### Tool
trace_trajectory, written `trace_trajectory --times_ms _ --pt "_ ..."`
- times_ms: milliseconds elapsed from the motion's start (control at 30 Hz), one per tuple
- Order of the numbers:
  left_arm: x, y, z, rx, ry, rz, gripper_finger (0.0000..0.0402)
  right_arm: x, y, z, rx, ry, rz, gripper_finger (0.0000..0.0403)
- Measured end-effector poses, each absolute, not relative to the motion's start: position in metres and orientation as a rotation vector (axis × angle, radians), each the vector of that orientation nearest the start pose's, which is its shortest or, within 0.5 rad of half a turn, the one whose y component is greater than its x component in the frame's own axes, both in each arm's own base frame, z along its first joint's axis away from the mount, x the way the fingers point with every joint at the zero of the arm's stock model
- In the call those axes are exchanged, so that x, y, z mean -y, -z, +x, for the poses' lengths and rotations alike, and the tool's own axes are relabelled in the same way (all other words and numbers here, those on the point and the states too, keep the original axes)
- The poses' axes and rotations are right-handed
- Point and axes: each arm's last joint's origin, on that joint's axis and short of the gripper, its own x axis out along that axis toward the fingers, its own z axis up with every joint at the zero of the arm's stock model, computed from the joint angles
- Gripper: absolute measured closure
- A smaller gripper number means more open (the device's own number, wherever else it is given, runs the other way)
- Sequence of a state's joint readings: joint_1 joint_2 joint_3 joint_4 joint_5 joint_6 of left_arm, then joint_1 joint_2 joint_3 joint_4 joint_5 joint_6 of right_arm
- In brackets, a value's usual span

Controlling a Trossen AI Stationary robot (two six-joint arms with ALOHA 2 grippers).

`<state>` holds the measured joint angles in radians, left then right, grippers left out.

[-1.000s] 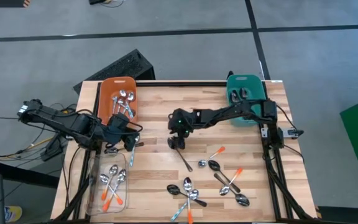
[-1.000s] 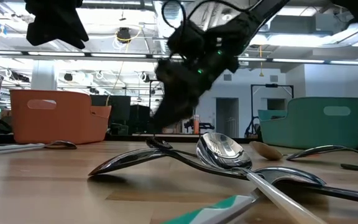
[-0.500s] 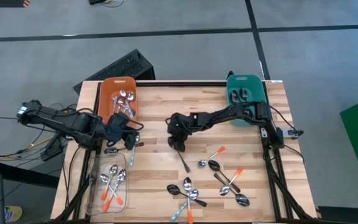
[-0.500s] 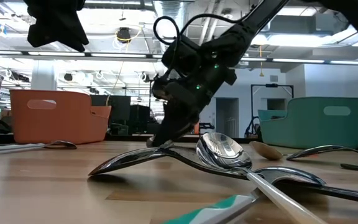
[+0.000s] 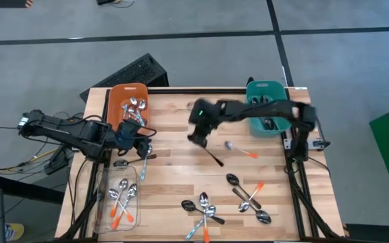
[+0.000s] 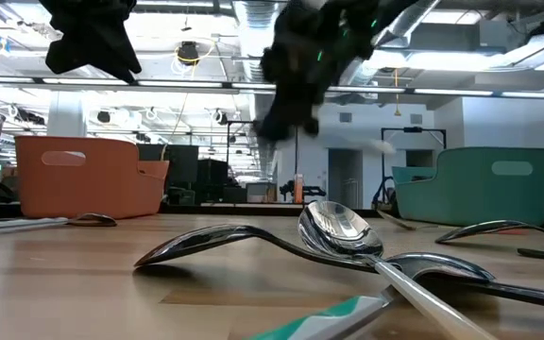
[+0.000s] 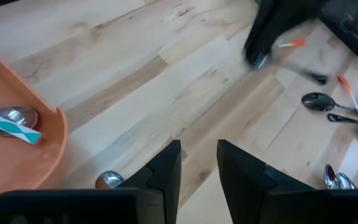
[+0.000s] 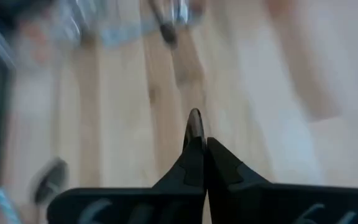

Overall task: Sort silverware by color (type)
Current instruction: Put the black spoon into the green bin, then put the orange spoon into the transparent bin

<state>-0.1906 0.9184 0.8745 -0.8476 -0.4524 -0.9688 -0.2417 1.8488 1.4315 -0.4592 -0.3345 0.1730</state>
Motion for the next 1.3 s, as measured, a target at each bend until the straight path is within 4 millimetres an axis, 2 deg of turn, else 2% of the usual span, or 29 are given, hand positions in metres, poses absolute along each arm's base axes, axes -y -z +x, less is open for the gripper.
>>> trace_trajectory --times_ms 133,200,267,400,467,567,733,833,1000,1200,1300 --pt "0.016 -0.290 0.166 -0.638 -0.640 -0.631 0.0310 0.120 -0.297 0.354 -0.695 0.095 0.434 0.0392" --pt "0.014 -0.290 0.166 -0.630 -0.653 -0.641 0.0310 0.137 -0.317 0.330 -0.664 0.182 0.439 0.0392" --pt "0.013 -0.290 0.166 -0.624 -0.667 -0.650 0.0310 0.155 -0.331 0.303 -0.668 0.292 0.429 0.0392" --pt "0.010 -0.290 0.166 -0.612 -0.689 -0.672 0.0310 0.185 -0.337 0.249 -0.816 0.599 0.385 0.0392" --pt "0.010 -0.290 0.166 -0.605 -0.696 -0.683 0.0310 0.195 -0.336 0.225 -0.926 0.736 0.356 0.0392" --pt "0.010 -0.291 0.167 -0.589 -0.693 -0.691 0.0310 0.208 -0.334 0.200 -1.035 0.873 0.328 0.0392" --pt "0.010 -0.293 0.169 -0.555 -0.692 -0.698 0.0310 0.224 -0.328 0.179 -1.094 0.944 0.324 0.0392" --pt "0.010 -0.293 0.170 -0.550 -0.691 -0.703 0.0310 0.225 -0.310 0.168 -1.122 0.970 0.352 0.0392" --pt "0.010 -0.293 0.170 -0.541 -0.700 -0.729 0.0310 0.216 -0.265 0.153 -1.156 1.010 0.451 0.0387" --pt "0.010 -0.293 0.170 -0.545 -0.698 -0.701 0.0310 0.208 -0.237 0.147 -1.153 1.027 0.485 0.0303" --pt "0.009 -0.293 0.170 -0.559 -0.687 -0.654 0.0310 0.209 -0.240 0.148 -1.127 1.038 0.476 0.0253"
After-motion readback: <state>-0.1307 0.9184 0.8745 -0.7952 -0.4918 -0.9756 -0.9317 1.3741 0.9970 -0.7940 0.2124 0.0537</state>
